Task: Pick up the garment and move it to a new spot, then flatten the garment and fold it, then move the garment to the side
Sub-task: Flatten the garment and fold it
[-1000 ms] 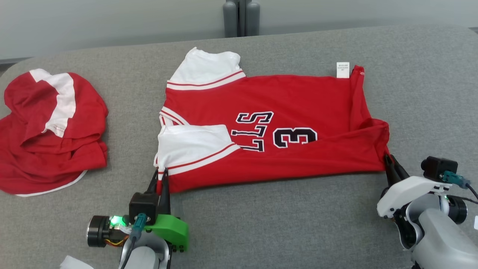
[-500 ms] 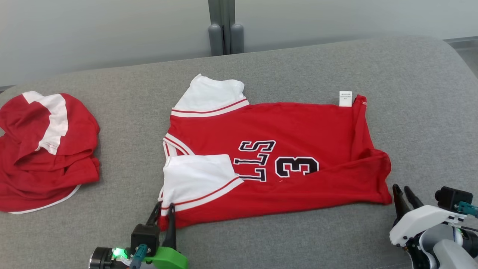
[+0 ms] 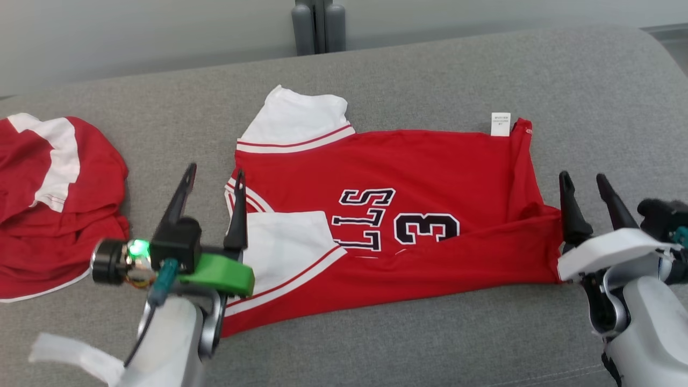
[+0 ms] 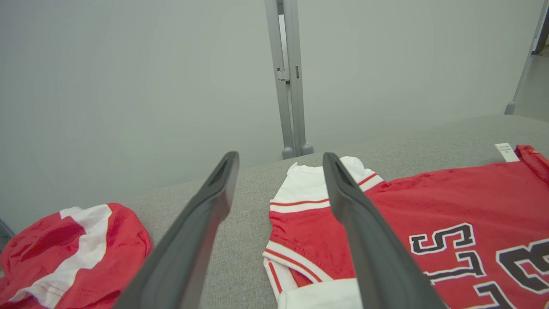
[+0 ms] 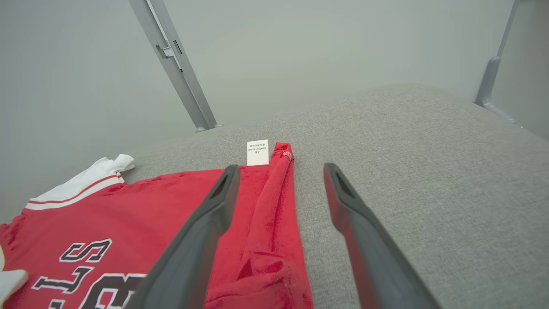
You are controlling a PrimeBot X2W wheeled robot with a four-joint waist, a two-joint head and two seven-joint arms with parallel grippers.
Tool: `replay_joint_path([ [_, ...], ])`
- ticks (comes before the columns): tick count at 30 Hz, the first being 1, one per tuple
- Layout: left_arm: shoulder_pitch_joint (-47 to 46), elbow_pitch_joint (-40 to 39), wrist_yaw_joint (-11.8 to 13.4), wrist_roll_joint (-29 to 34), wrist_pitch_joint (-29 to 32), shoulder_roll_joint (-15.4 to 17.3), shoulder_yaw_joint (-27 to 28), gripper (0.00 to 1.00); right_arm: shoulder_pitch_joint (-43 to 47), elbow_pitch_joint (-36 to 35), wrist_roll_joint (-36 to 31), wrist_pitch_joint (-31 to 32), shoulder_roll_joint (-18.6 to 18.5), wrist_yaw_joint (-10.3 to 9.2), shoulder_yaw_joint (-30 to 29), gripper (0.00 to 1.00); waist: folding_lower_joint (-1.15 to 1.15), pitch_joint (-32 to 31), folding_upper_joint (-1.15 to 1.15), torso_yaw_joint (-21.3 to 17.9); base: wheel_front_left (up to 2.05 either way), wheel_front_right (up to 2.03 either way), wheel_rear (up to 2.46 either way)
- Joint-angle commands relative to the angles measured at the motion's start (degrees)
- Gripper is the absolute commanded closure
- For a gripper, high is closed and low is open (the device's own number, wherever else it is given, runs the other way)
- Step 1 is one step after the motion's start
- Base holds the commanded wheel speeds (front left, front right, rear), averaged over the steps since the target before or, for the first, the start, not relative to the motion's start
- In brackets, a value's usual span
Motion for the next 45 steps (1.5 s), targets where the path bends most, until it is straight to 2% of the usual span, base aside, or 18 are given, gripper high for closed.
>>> replay_joint_path([
  [1, -3.73, 0.30, -1.09, 0.17, 0.71, 0.89, 0.06, 0.00, -1.77, -0.97, -0.83, 0.45, 0.13, 0.00, 0.01, 0.00, 0.00, 3.24, 0.00, -1.33, 0.00, 0.00, 0.00],
  [4, -11.45, 2.07, -5.06, -0.27, 5.63, 2.29, -1.11, 0.00, -5.31, -2.80, -1.93, 1.75, -0.06, 0.00, 0.62, 0.00, 0.00, 6.64, 0.00, -2.71, 0.00, 0.00, 0.00],
  [6, -17.01, 4.34, -8.67, -1.60, 11.71, 3.21, -2.63, 0.00, -8.03, -3.81, -2.47, 2.76, -0.39, 0.00, 1.19, 0.00, 0.00, 9.00, 0.00, -3.70, 0.00, 0.00, 0.00],
  [8, -22.97, 6.55, -10.43, -3.01, 17.42, 4.82, -4.66, 0.00, -10.59, -4.33, -2.97, 3.59, -0.72, 0.00, 2.18, 0.00, 0.00, 11.05, 0.00, -4.80, 0.00, 0.00, 0.00],
  [11, -31.19, 10.26, -11.15, -5.30, 24.20, 7.66, -7.72, 0.00, -14.87, -5.01, -3.22, 4.40, -0.84, 0.00, 4.43, 0.00, 0.00, 14.03, 0.00, -6.84, 0.00, 0.00, 0.00],
  [13, -36.16, 12.45, -11.25, -8.46, 28.40, 9.60, -11.63, 0.00, -17.43, -5.10, -3.01, 4.82, -0.76, 0.00, 6.24, 0.00, 0.00, 15.76, 0.00, -8.45, 0.00, 0.00, 0.00],
  [19, -48.04, 16.60, -11.18, -20.60, 39.98, 17.38, -22.64, 0.00, -24.15, -4.02, -1.51, 4.31, -0.81, 0.00, 10.99, 0.00, 0.00, 19.80, 0.00, -12.51, 0.00, 0.00, 0.00],
  [23, -52.35, 19.01, -11.19, -24.05, 42.77, 21.26, -27.68, 0.00, -26.69, -3.00, -0.50, 3.40, -0.86, -0.01, 13.61, 0.00, 0.00, 21.45, 0.00, -14.55, 0.00, 0.00, 0.00],
  [29, -56.29, 22.84, -11.20, -27.57, 44.37, 24.13, -32.16, 0.00, -28.31, -1.52, 0.91, 1.56, -0.46, -0.01, 15.16, 0.00, 0.00, 23.02, 0.00, -16.47, 0.00, 0.00, 0.00],
  [36, -59.24, 27.65, -11.20, -28.59, 45.29, 25.28, -36.14, 0.00, -27.29, -0.43, 1.72, -0.01, 0.20, -0.01, 15.93, 0.00, 0.00, 23.96, 0.00, -17.72, 0.00, 0.00, 0.00],
  [45, -60.14, 32.62, -11.20, -31.13, 46.99, 24.41, -38.85, 0.00, -26.94, 0.84, 2.17, -0.83, -0.22, -0.01, 15.88, 0.00, 0.00, 24.05, 0.00, -17.80, 0.00, 0.00, 0.00],
])
